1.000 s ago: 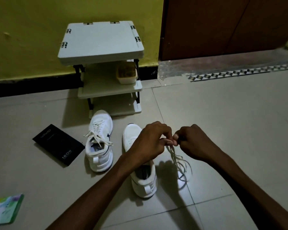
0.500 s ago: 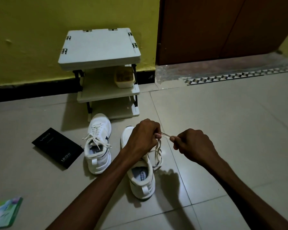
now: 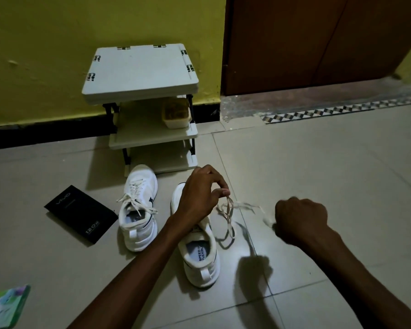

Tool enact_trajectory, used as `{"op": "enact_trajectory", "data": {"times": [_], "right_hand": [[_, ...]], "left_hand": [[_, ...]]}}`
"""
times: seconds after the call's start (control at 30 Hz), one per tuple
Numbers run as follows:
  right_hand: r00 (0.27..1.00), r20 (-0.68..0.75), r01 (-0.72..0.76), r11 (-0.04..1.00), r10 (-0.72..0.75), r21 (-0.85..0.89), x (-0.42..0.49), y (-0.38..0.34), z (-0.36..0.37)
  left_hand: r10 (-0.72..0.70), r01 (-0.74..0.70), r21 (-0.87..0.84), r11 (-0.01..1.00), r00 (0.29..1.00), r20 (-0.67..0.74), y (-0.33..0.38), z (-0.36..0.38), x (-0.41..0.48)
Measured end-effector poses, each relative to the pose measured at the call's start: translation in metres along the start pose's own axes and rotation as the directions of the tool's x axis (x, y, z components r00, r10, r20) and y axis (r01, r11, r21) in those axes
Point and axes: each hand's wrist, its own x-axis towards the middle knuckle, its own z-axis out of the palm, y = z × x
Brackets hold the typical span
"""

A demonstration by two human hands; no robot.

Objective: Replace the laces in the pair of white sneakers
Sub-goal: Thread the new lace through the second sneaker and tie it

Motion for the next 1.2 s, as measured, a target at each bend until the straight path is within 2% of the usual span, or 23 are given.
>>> {"op": "enact_trajectory", "data": {"times": [0.07, 0.13, 0.17, 0.23, 0.27, 0.3, 0.33, 0.47, 0.53, 0.6, 0.67, 0.73, 0.87, 0.93, 1.07, 1.2], "right_hand": [[0.978, 0.171, 0.110, 0.993, -0.117, 0.048, 0.004, 0.000, 0.003], [0.972, 0.092, 0.183, 0.940, -0.217, 0.287, 0.012, -0.006, 0.008], [0.972, -0.005, 0.209, 0.860, -0.234, 0.465, 0.015, -0.012, 0.010], [0.970, -0.162, 0.239, 0.585, -0.181, 0.775, 0.018, -0.026, 0.010], [0.972, -0.199, 0.234, 0.446, -0.124, 0.864, 0.018, -0.032, 0.010], [0.974, -0.217, 0.225, 0.354, -0.065, 0.908, 0.018, -0.038, 0.009], [0.973, -0.232, 0.224, 0.312, -0.012, 0.923, 0.018, -0.042, 0.009], [0.976, -0.215, 0.200, 0.245, 0.036, 0.949, 0.024, -0.060, 0.015], [0.977, -0.211, 0.200, 0.249, 0.017, 0.948, 0.031, -0.068, 0.019], [0.975, -0.221, 0.218, 0.277, -0.022, 0.936, 0.039, -0.075, 0.023], [0.970, -0.235, 0.239, 0.337, -0.054, 0.911, 0.048, -0.083, 0.027], [0.972, -0.221, 0.233, 0.393, -0.075, 0.889, 0.058, -0.094, 0.030], [0.969, -0.208, 0.249, 0.487, -0.136, 0.837, 0.079, -0.124, 0.035], [0.968, -0.203, 0.249, 0.549, -0.145, 0.798, 0.085, -0.135, 0.035], [0.967, -0.208, 0.253, 0.617, -0.146, 0.745, 0.091, -0.152, 0.038], [0.955, -0.237, 0.295, 0.662, -0.180, 0.689, 0.097, -0.162, 0.041]], "left_hand": [[-0.003, 0.003, -0.042, 0.999, 1.000, 0.013, 0.002, -0.001, 0.001], [-0.023, 0.025, -0.090, 0.996, 0.999, 0.029, 0.009, -0.002, 0.000], [-0.030, 0.033, -0.107, 0.994, 0.999, 0.027, 0.012, -0.002, 0.000], [-0.047, 0.047, -0.116, 0.992, 0.999, 0.006, 0.017, -0.003, -0.003], [-0.063, 0.062, -0.118, 0.991, 0.998, -0.007, 0.018, -0.004, -0.004], [-0.083, 0.080, -0.123, 0.989, 0.996, -0.017, 0.017, -0.005, -0.005], [-0.101, 0.098, -0.134, 0.986, 0.995, -0.018, 0.017, -0.007, -0.006], [-0.169, 0.173, -0.193, 0.966, 0.985, 0.037, 0.004, -0.016, -0.014], [-0.255, 0.265, -0.145, 0.953, 0.963, 0.086, -0.011, -0.024, -0.019], [-0.377, 0.369, 0.076, 0.926, 0.912, 0.162, -0.028, -0.031, -0.027], [-0.482, 0.407, 0.303, 0.862, 0.844, 0.237, -0.042, -0.032, -0.039], [-0.535, 0.440, 0.356, 0.824, 0.812, 0.234, -0.047, -0.025, -0.047], [-0.586, 0.551, 0.251, 0.796, 0.805, 0.093, -0.051, -0.015, -0.049], [-0.608, 0.591, 0.169, 0.789, 0.791, 0.067, -0.054, -0.016, -0.047], [-0.689, 0.696, -0.075, 0.714, 0.717, 0.101, -0.063, -0.022, -0.045], [-0.755, 0.767, -0.261, 0.586, 0.634, 0.168, -0.074, -0.023, -0.045]]}}
